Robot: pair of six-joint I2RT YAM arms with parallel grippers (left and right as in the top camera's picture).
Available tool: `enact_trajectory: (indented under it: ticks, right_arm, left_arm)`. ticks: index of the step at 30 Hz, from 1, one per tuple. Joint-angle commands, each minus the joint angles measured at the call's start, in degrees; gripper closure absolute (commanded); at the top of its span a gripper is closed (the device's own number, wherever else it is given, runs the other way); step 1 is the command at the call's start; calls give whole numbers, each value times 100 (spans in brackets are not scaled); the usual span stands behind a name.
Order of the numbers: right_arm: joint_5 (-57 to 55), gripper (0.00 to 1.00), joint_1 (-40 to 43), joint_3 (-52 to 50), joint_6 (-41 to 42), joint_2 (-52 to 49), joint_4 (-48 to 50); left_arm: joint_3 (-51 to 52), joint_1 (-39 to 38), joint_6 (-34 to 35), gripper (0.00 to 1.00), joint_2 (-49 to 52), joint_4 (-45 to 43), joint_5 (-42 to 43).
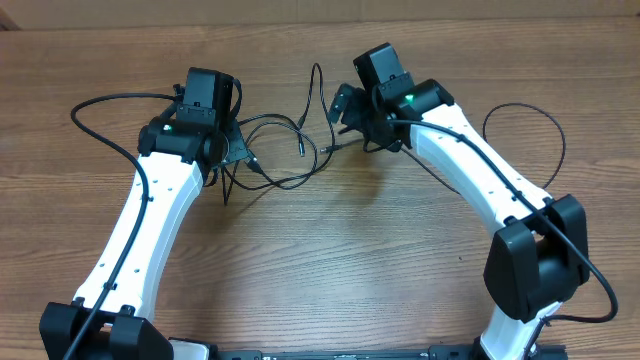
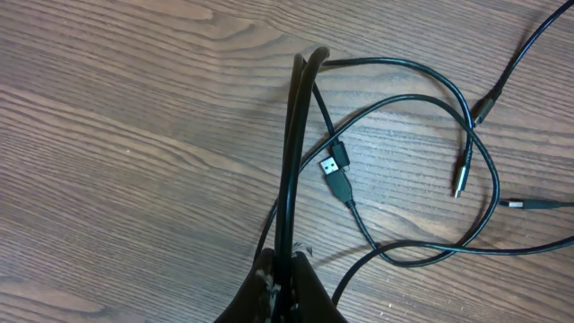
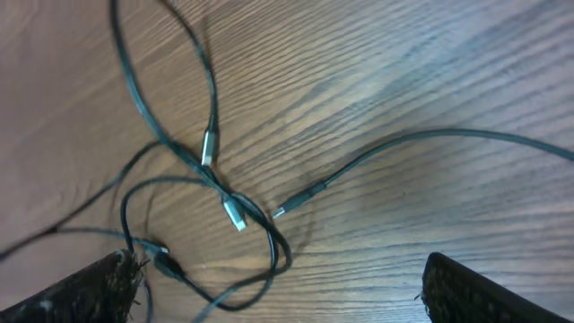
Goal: Untangle cables
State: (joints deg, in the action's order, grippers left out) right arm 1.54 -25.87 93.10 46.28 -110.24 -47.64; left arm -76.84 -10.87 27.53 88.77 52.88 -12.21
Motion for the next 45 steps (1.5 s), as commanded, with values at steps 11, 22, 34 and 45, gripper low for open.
enact_trajectory:
  ticks: [11, 22, 34, 45]
  right_arm:
    - [-236, 0, 85, 39, 1810, -1172, 94]
    - [-214, 0, -203, 28, 1827, -1519, 522]
    - [-323, 20, -627, 24, 1825, -1784, 463]
    - [-479, 55, -664, 24, 1825, -1784, 76]
  left_arm:
    - [-31, -44, 79, 96, -4, 133, 24]
    - [-31, -44, 79, 96, -4, 129, 24]
    - [-31, -44, 79, 96, -4, 129, 24]
    - [-31, -44, 79, 96, -4, 129, 24]
